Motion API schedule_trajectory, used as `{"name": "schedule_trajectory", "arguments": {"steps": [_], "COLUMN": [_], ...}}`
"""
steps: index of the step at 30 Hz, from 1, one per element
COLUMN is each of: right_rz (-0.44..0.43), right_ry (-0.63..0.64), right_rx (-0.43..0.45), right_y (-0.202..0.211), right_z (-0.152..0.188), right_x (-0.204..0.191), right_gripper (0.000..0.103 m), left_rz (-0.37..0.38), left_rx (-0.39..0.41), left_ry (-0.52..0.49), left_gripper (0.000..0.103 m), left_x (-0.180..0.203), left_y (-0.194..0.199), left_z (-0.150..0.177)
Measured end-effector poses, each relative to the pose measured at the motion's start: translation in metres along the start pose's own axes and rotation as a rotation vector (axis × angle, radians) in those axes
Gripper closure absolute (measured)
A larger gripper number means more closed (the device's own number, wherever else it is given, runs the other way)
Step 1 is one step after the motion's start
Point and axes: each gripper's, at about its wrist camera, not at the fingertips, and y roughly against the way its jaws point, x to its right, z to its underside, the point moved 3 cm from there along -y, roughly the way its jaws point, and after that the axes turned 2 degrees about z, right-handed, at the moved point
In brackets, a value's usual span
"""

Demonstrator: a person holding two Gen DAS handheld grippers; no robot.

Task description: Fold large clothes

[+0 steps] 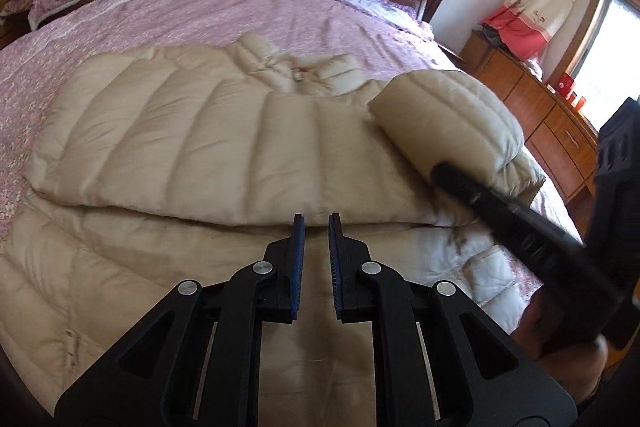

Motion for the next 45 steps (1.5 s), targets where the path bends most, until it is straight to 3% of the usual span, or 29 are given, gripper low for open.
{"name": "schedule_trajectory", "arguments": {"steps": [4, 5, 6, 7, 8, 12, 21, 24, 25, 26, 28, 30, 31, 33, 35, 37, 39, 40, 41, 42, 43, 45], "right_rz": [0.047, 0.072, 0.082, 0.087, 0.106, 0.331, 0.435, 0.433, 0.420, 0.418, 0.457, 0.544, 0.529, 0.392, 0.308, 0.261, 0.296, 0.333, 0.355, 0.369, 0.372, 0.373], "right_ry": [0.033, 0.045, 0.050, 0.051, 0.057, 0.105, 0.100, 0.104, 0.104, 0.102, 0.090, 0.097, 0.098, 0.049, -0.067, -0.155, -0.154, -0.129, -0.111, -0.095, -0.090, -0.100], "right_rx": [-0.030, -0.046, -0.068, -0.083, -0.090, -0.034, -0.068, -0.016, -0.008, -0.008, -0.004, 0.003, -0.035, -0.092, -0.124, -0.100, -0.022, 0.011, 0.025, 0.040, 0.049, 0.062], "right_y": [-0.012, -0.012, -0.015, -0.017, -0.017, -0.002, 0.020, 0.048, 0.057, 0.063, 0.077, 0.093, 0.100, 0.112, 0.122, 0.132, 0.145, 0.150, 0.152, 0.155, 0.159, 0.160], "right_z": [0.013, 0.016, 0.019, 0.024, 0.029, 0.069, 0.100, 0.113, 0.115, 0.116, 0.114, 0.113, 0.114, 0.118, 0.121, 0.120, 0.113, 0.108, 0.104, 0.099, 0.098, 0.092], "right_x": [-0.017, -0.023, -0.025, -0.027, -0.029, -0.034, -0.032, -0.033, -0.032, -0.031, -0.024, -0.018, -0.015, -0.005, 0.011, 0.030, 0.045, 0.049, 0.050, 0.053, 0.058, 0.065], "right_gripper": [0.096, 0.078, 0.041, 0.018, 0.006, 0.005, 0.005, 0.005, 0.005, 0.005, 0.005, 0.005, 0.005, 0.005, 0.005, 0.005, 0.005, 0.005, 0.005, 0.005, 0.005, 0.005], "left_rz": [0.005, 0.013, 0.021, 0.025, 0.025, 0.054, 0.065, 0.075, 0.093, 0.112, 0.130, 0.091, 0.062, 0.032, 0.018, 0.066, 0.167, 0.226, 0.276, 0.280, 0.234, 0.138], "left_rx": [-0.003, -0.006, -0.011, -0.017, -0.019, -0.033, 0.007, 0.034, 0.043, 0.062, 0.102, 0.112, 0.111, 0.134, 0.152, 0.121, 0.057, 0.024, -0.022, -0.037, -0.016, -0.020], "left_ry": [0.014, 0.023, 0.029, 0.031, 0.031, 0.025, 0.008, -0.003, -0.017, -0.038, -0.111, -0.200, -0.263, -0.391, -0.470, -0.463, -0.436, -0.429, -0.422, -0.417, -0.427, -0.493], "left_gripper": [0.090, 0.090, 0.089, 0.090, 0.088, 0.088, 0.082, 0.055, 0.033, 0.025, 0.022, 0.020, 0.020, 0.021, 0.044, 0.046, 0.046, 0.042, 0.024, 0.014, 0.009, 0.009], "left_x": [-0.019, -0.023, -0.025, -0.028, -0.031, -0.035, -0.033, -0.027, -0.021, -0.014, 0.004, 0.024, 0.039, 0.070, 0.094, 0.110, 0.122, 0.125, 0.130, 0.132, 0.133, 0.140], "left_y": [0.000, -0.002, -0.002, -0.005, -0.006, -0.010, 0.000, 0.008, 0.011, 0.014, 0.022, 0.026, 0.028, 0.034, 0.036, 0.032, 0.025, 0.022, 0.016, 0.011, 0.006, -0.013], "left_z": [-0.007, -0.009, -0.008, -0.009, -0.009, -0.010, -0.017, -0.022, -0.025, -0.028, -0.030, -0.031, -0.029, -0.025, -0.023, -0.025, -0.023, -0.021, -0.016, -0.014, -0.011, -0.004]}}
